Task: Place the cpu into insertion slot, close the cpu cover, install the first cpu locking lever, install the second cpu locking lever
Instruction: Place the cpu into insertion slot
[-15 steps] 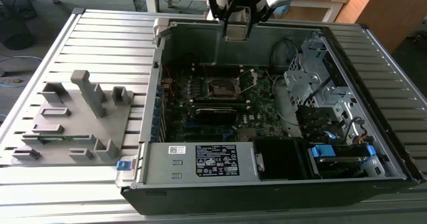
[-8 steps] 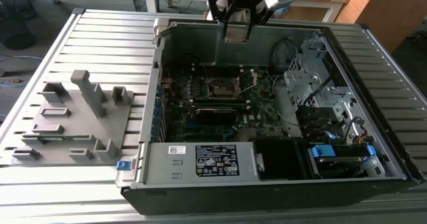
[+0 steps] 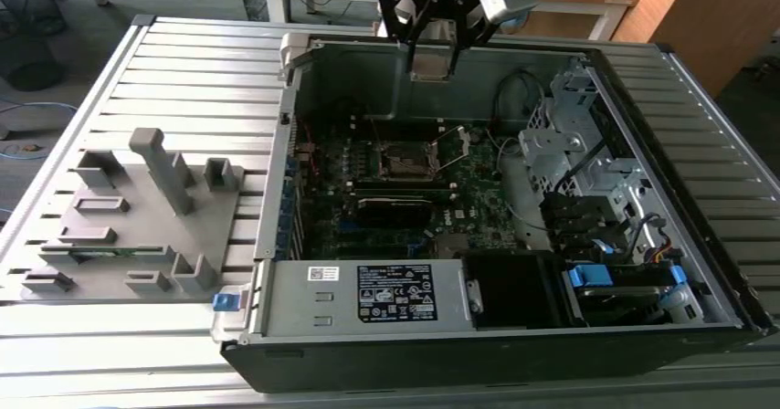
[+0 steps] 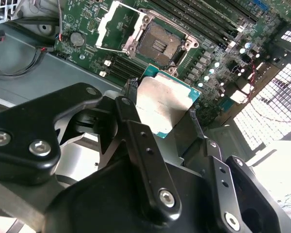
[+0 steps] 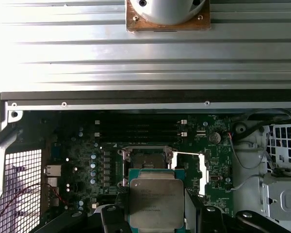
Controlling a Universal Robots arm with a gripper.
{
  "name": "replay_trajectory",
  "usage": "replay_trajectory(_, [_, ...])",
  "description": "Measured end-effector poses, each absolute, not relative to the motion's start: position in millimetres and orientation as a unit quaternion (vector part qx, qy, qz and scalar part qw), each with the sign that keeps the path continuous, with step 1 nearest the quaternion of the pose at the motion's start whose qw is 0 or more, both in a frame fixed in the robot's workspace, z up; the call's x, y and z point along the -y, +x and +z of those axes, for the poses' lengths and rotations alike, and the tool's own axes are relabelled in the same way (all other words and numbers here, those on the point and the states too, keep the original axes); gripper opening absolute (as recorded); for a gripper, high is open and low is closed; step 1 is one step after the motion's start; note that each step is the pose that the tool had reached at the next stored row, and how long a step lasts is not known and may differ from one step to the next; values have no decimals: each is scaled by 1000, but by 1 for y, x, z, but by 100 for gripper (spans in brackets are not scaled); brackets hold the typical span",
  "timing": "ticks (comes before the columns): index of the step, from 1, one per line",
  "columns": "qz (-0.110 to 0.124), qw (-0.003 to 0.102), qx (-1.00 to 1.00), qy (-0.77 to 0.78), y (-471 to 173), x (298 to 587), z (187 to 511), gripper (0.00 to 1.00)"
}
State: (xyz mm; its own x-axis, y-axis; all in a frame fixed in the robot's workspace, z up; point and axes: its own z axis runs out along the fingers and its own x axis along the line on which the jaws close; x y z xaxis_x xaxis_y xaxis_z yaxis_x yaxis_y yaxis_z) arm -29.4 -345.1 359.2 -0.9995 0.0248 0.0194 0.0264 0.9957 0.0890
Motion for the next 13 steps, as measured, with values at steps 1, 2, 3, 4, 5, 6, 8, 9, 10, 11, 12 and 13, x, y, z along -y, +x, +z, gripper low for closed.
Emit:
replay_trajectory(1, [-45,9,999,-13,-29,345,359,54])
replay_trajectory(2, [-45,9,999,-13,-29,345,359,54])
replay_trajectory(3, [-45,9,999,-13,-29,345,359,54])
replay_trajectory(4, [-45,9,999,-13,-29,345,358,54])
replay_trajectory(5, [-45,9,999,-13,-29,345,357,54])
replay_trajectory(6, [-45,9,999,-13,-29,345,357,54])
replay_trajectory(8, [-45,9,999,-13,-29,345,356,54])
replay_trajectory(9, [-45,9,999,-13,-29,345,356,54])
replay_trajectory(10, [-45,9,999,-13,-29,345,355,54])
replay_trajectory(11, [-45,9,999,-13,-29,345,355,54])
replay_trajectory(12, [-45,9,999,-13,-29,345,355,54])
replay_trajectory(13, [-45,9,999,-13,-29,345,355,54])
